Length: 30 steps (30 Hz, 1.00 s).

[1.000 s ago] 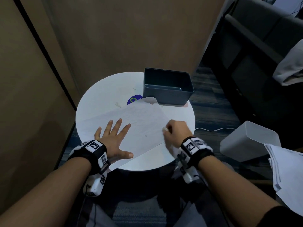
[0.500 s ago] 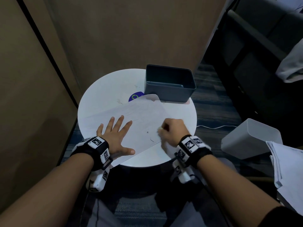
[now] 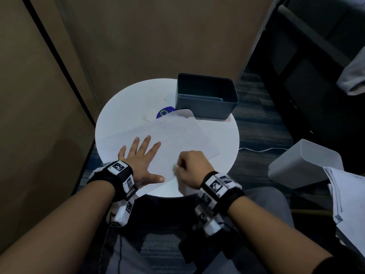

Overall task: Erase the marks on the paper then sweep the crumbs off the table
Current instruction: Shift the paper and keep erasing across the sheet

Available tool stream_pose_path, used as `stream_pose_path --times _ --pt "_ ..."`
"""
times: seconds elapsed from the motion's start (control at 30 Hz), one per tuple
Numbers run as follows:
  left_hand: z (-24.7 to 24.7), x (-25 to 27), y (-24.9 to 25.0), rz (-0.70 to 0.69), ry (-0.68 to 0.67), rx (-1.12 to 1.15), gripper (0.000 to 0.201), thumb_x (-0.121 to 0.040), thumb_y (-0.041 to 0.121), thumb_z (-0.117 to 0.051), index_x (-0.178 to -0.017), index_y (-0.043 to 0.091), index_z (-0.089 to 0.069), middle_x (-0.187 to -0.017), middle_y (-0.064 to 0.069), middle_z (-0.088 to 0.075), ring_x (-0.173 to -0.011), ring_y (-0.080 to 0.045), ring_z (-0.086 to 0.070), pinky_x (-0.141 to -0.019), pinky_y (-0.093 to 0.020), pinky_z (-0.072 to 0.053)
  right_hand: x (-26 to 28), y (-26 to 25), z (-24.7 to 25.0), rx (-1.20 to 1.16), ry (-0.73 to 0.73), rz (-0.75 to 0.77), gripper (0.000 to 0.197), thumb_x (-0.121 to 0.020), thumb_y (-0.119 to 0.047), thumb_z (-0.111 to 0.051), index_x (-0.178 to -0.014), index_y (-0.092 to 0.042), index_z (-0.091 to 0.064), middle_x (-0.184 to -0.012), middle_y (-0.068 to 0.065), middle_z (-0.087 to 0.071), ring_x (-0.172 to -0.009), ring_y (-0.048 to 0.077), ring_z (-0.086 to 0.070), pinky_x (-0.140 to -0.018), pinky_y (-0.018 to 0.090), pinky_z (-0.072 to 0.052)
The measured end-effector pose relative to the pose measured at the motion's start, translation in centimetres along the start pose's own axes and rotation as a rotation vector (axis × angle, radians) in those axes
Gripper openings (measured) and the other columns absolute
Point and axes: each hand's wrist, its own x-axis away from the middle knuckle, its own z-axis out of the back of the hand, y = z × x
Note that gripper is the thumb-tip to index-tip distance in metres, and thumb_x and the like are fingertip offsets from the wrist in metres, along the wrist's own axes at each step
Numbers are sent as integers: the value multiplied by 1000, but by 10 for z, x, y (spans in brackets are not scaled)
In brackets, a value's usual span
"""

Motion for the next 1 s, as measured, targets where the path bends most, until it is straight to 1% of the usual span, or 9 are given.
stream_pose_path --times 0.07,0.27,0.33,0.43,0.5,0.67,0.77,0.87,1.0 --pt "0 0 1 8 -1 -10 120 -65 93 -47 -145 48 29 -155 12 40 -146 -23 32 -115 -57 11 6 -6 -12 23 -53 13 18 -89 -28 -60 -74 -21 -54 -87 5 -64 -81 25 -60 -67 30 -45" --pt "-4 1 0 -2 6 0 121 -61 96 -43 -146 48 28 -155 11 39 -146 -23 32 -115 -58 11 -4 36 23 39 127 -210 18 -90 -25 -60 -74 -19 -54 -90 8 -66 -84 26 -61 -66 26 -40" --pt "-5 2 -1 -2 13 7 122 -61 97 -44 -147 48 27 -155 12 39 -146 -22 31 -115 -58 11 -6 16 16 20 103 -107 15 -89 -26 -60 -76 -20 -56 -90 10 -67 -85 28 -61 -67 26 -37" --pt "-3 1 -1 -2 17 4 121 -62 96 -44 -147 48 28 -155 12 40 -146 -22 32 -115 -57 12 -1 -18 -14 -7 -61 15 15 -89 -29 -60 -78 -21 -55 -91 8 -65 -84 27 -60 -68 28 -42" --pt "-1 0 0 -3 12 2 122 -61 97 -44 -147 48 28 -154 12 40 -146 -22 32 -115 -57 12 -1 -15 -18 1 -86 -8 15 -89 -29 -59 -79 -20 -54 -93 8 -64 -85 27 -61 -68 29 -43" --pt "-2 0 0 -9 -2 3 123 -61 97 -44 -147 47 29 -154 11 41 -146 -23 32 -115 -59 12 -13 36 26 51 89 -219 17 -89 -28 -60 -77 -18 -56 -93 10 -66 -84 29 -63 -69 30 -48" --pt "-3 1 -1 -6 -9 9 124 -59 98 -43 -147 47 29 -152 12 42 -146 -23 32 -115 -59 11 -14 14 19 67 58 -120 13 -89 -27 -60 -83 -16 -60 -96 12 -66 -87 31 -63 -68 29 -45" --pt "-1 0 0 -4 8 1 122 -63 96 -45 -147 47 28 -154 11 41 -146 -23 32 -115 -58 11 -9 -16 -10 17 -71 -28 15 -87 -30 -61 -78 -22 -53 -93 9 -65 -84 29 -62 -67 29 -47" --pt "0 -1 1 -1 6 1 121 -63 95 -46 -147 47 28 -155 11 40 -146 -23 32 -115 -58 11 -12 5 -1 49 -5 -114 16 -89 -29 -60 -78 -21 -52 -98 12 -65 -90 32 -62 -67 28 -39"
